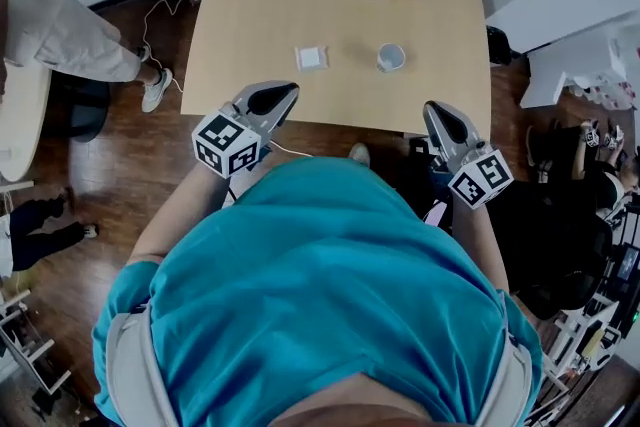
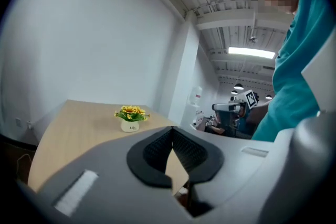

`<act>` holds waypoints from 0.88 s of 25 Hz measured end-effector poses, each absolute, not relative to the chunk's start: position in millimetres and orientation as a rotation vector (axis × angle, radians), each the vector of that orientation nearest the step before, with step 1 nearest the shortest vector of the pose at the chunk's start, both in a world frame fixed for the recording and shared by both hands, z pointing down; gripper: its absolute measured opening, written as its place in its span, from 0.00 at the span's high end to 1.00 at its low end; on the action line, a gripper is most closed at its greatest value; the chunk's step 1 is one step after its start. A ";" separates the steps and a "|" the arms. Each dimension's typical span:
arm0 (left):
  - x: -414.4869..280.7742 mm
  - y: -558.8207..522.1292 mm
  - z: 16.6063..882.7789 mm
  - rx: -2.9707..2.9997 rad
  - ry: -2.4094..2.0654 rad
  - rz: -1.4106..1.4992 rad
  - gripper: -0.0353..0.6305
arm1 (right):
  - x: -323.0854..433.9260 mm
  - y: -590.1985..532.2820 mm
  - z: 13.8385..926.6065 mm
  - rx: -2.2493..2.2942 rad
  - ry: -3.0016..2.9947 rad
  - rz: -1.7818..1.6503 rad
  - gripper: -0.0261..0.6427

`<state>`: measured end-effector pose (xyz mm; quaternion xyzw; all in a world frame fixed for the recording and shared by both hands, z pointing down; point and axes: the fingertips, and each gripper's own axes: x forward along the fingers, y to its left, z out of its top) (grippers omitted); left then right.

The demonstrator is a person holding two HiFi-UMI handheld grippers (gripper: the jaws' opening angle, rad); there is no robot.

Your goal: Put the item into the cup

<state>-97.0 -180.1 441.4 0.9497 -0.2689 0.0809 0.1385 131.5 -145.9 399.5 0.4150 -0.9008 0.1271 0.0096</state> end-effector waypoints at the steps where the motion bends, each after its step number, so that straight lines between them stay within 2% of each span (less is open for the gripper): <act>1: -88.0 -188.0 446.7 2.746 -0.796 0.262 0.94 | 141.9 -155.8 403.0 1.284 -2.824 0.396 0.96; 9: -39.2 -260.5 513.3 2.584 -1.107 0.593 0.94 | 209.4 -220.6 432.3 1.021 -2.923 0.465 0.96; 12: -34.2 -281.0 546.2 2.504 -1.133 0.719 0.88 | 228.2 -240.9 441.8 1.012 -2.915 0.486 0.96; 15: -48.8 -298.3 579.7 2.380 -1.136 0.779 0.78 | 231.4 -251.8 447.5 1.025 -2.905 0.508 0.96; 19: -85.8 -324.6 623.4 2.196 -1.154 0.777 0.71 | 223.6 -255.4 456.8 1.055 -2.853 0.529 0.96; 22: -115.9 -343.0 654.7 2.040 -1.169 0.776 0.69 | 215.7 -256.7 460.2 1.107 -2.808 0.547 0.96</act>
